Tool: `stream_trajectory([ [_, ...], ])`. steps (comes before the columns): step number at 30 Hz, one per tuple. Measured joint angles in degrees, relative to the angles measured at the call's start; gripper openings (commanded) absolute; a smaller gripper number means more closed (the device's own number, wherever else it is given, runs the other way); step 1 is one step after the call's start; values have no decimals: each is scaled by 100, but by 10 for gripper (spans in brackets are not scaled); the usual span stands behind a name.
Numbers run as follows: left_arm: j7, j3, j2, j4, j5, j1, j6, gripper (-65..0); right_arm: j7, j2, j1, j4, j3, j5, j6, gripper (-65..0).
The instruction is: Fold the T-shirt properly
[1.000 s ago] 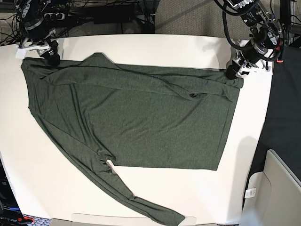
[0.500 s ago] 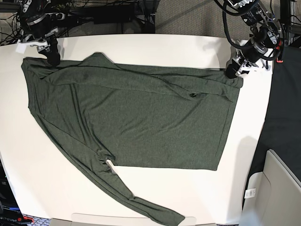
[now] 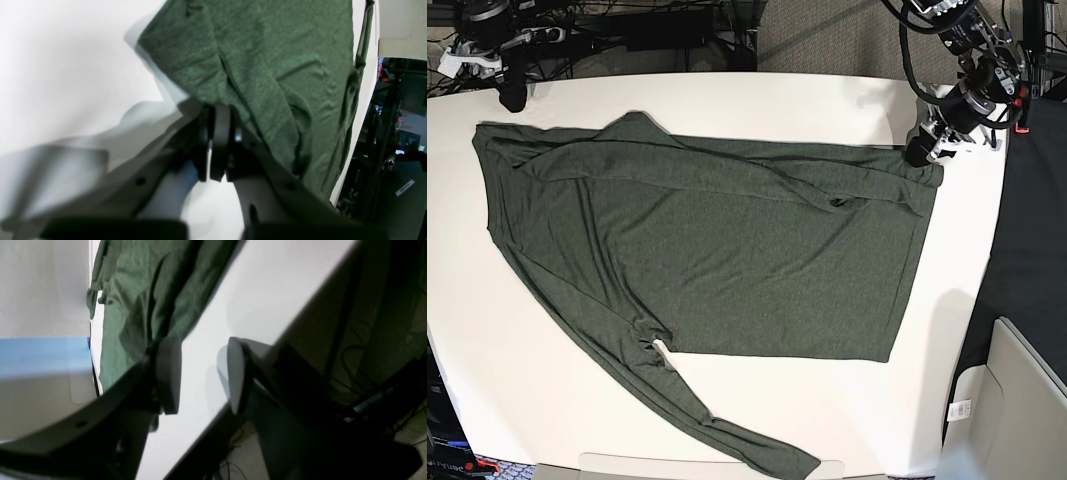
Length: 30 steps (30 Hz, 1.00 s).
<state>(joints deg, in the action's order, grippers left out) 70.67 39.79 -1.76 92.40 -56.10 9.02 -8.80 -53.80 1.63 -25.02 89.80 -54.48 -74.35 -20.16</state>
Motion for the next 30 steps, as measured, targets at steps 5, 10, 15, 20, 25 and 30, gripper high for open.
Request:
stream_trajectory([
  [5, -2, 2, 13, 2, -11, 61, -2, -650, 96, 319, 85, -7, -365, -87, -2, -410],
  [10, 4, 2, 17, 0, 2, 164, -2, -650, 79, 348, 363, -20, -483, 33, 46, -411],
  [15, 2, 2, 7, 0, 0, 146, -2, -650, 92, 299, 527, -374, -551, -133, -33, -411],
  [20, 2, 4, 15, 0, -2, 146, -4, -650, 155, 219, 767, -647, -546, -157, -68, -411],
  [25, -7, 13, 11, 2, -4, 179, -4, -650, 142, 219, 905, -649, -555, -35, -68, -411],
  [30, 0, 31, 13, 2, -13, 278, -2, -650, 166, 221, 1001, -669, -555, 11, -66, -411],
])
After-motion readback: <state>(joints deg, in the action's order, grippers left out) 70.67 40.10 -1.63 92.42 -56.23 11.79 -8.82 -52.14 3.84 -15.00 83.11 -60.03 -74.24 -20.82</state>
